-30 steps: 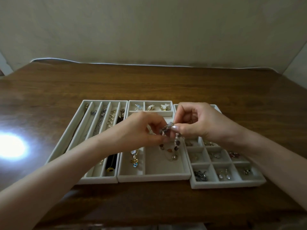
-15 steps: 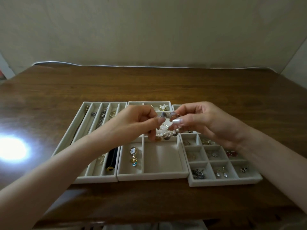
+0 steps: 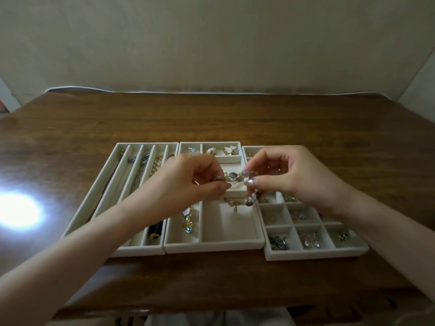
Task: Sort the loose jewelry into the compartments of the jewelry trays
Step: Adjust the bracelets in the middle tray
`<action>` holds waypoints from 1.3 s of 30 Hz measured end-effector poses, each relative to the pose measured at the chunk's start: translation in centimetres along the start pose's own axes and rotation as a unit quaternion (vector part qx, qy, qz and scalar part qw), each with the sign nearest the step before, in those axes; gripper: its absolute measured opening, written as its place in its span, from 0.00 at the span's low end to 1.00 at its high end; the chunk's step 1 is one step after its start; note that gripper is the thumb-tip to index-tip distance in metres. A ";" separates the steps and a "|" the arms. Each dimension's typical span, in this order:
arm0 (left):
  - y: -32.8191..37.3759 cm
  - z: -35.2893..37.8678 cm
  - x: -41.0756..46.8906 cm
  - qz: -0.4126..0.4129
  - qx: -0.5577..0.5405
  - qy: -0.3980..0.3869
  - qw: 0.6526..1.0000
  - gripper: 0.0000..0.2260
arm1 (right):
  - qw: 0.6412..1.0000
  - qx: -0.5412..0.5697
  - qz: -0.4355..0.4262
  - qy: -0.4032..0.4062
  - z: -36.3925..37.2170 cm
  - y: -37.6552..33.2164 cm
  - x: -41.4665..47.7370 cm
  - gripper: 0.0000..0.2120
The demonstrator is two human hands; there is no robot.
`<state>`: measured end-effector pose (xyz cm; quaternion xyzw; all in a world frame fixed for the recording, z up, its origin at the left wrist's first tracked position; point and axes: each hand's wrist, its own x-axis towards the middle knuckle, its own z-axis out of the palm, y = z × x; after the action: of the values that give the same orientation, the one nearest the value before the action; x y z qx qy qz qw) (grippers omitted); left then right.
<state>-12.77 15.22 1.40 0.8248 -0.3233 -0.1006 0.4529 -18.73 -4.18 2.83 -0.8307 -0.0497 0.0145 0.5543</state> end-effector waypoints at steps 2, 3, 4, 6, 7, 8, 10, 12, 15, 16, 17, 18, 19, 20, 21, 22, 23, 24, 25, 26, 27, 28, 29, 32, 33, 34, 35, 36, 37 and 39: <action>0.0 0.2 -0.5 0.001 -0.005 -0.003 1.000 0.06 | 1.000 -0.029 -0.008 -0.007 0.4 0.0 -0.5 0.08; 0.1 0.2 -0.8 -0.001 -0.014 -0.007 1.000 0.05 | 0.999 -0.033 -0.010 -0.011 0.6 -0.1 -0.7 0.09; 0.2 0.1 -1.0 -0.007 -0.024 -0.008 1.000 0.05 | 0.999 -0.031 -0.011 -0.016 0.6 -0.2 -0.9 0.09; 0.5 0.0 -1.3 -0.030 -0.033 -0.008 0.999 0.05 | 0.999 -0.029 -0.005 -0.025 0.7 -0.4 -1.1 0.10; 0.5 0.0 -1.4 -0.043 -0.018 -0.009 0.999 0.05 | 0.999 -0.041 0.003 -0.030 0.7 -0.4 -1.1 0.10; 0.5 0.1 -1.4 -0.052 0.019 -0.011 0.998 0.06 | 0.997 -0.063 0.013 -0.036 0.9 -0.4 -1.0 0.11; 0.3 0.7 -1.5 -0.047 0.157 -0.011 0.986 0.07 | 0.989 -0.144 0.019 -0.043 1.6 0.0 -0.7 0.11; 0.2 1.3 -1.7 -0.009 0.305 -0.004 0.952 0.07 | 0.972 -0.229 -0.010 -0.044 2.5 0.1 -0.6 0.10; 0.0 2.2 -1.8 0.043 0.385 0.025 0.921 0.06 | 0.931 -0.348 -0.104 -0.040 3.3 0.6 -0.6 0.12; -0.2 2.2 -1.8 0.065 0.390 0.039 0.918 0.07 | 0.913 -0.384 -0.131 -0.033 3.4 0.9 -0.6 0.11; -0.5 2.1 -1.8 0.090 0.394 0.044 0.914 0.08 | 0.898 -0.414 -0.148 -0.025 3.4 1.1 -0.6 0.08; -0.6 1.8 -1.7 0.101 0.389 0.040 0.915 0.09 | 0.886 -0.435 -0.161 -0.016 3.3 1.3 -0.5 0.06; -0.8 1.4 -1.8 0.122 0.371 0.037 0.920 0.10 | 0.877 -0.447 -0.176 -0.014 2.9 1.5 -0.5 0.06; -1.1 0.9 -1.8 0.147 0.353 0.016 0.924 0.09 | 0.872 -0.451 -0.190 -0.027 2.5 1.6 -0.4 0.07; -1.4 0.6 -1.8 0.176 0.346 -0.013 0.921 0.07 | 0.866 -0.455 -0.201 -0.052 2.1 1.6 -0.5 0.09; -1.6 0.2 -1.9 0.197 0.349 -0.052 0.915 0.09 | 0.856 -0.464 -0.211 -0.081 1.7 1.6 -0.5 0.11; -1.8 0.0 -2.0 0.212 0.356 -0.084 0.906 0.12 | 0.846 -0.473 -0.220 -0.106 1.5 1.8 -0.6 0.12; -2.0 -0.2 -2.0 0.221 0.364 -0.102 0.899 0.15 | 0.840 -0.478 -0.228 -0.120 1.3 2.0 -0.5 0.13; -2.2 -0.3 -2.0 0.229 0.373 -0.107 0.893 0.17 | 0.838 -0.479 -0.231 -0.122 1.2 2.2 -0.5 0.15; -2.4 -0.4 -1.9 0.235 0.379 -0.105 0.889 0.18 | 0.840 -0.477 -0.232 -0.118 1.1 2.3 -0.4 0.16; -2.5 -0.4 -1.8 0.240 0.381 -0.100 0.887 0.18 | 0.841 -0.476 -0.230 -0.114 1.1 2.4 -0.3 0.17; -2.5 -0.5 -1.7 0.240 0.382 -0.100 0.887 0.18 | 0.841 -0.478 -0.229 -0.112 1.0 2.5 -0.3 0.18; -2.6 -0.5 -1.6 0.241 0.383 -0.100 0.886 0.18 | 0.840 -0.480 -0.227 -0.112 1.0 2.5 -0.2 0.17; -3.1 -0.8 -1.3 0.241 0.378 -0.113 0.887 0.19 | 0.837 -0.485 -0.224 -0.115 0.8 2.5 -0.1 0.16; -3.2 -0.9 -1.2 0.241 0.375 -0.118 0.887 0.19 | 0.836 -0.487 -0.222 -0.119 0.7 2.5 -0.1 0.16; -3.3 -1.0 -1.2 0.242 0.374 -0.122 0.887 0.19 | 0.836 -0.487 -0.221 -0.122 0.7 2.5 -0.1 0.16; -3.4 -1.2 -1.2 0.246 0.372 -0.125 0.886 0.18 | 0.837 -0.485 -0.220 -0.123 0.6 2.5 0.0 0.16; -3.4 -1.3 -1.2 0.249 0.369 -0.125 0.887 0.17 | 0.843 -0.477 -0.217 -0.119 0.4 2.4 0.0 0.15; -3.4 -1.4 -1.1 0.252 0.362 -0.117 0.890 0.16 | 0.855 -0.460 -0.212 -0.108 0.3 2.3 0.2 0.15; -3.4 -2.0 -0.6 0.241 0.336 -0.076 0.907 0.15 | 0.889 -0.407 -0.201 -0.066 -0.3 2.2 0.9 0.16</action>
<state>-10.81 18.26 -0.33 0.8149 -0.5605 0.0642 0.1332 -17.71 -5.19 0.90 -0.9528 -0.2537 -0.0638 0.1542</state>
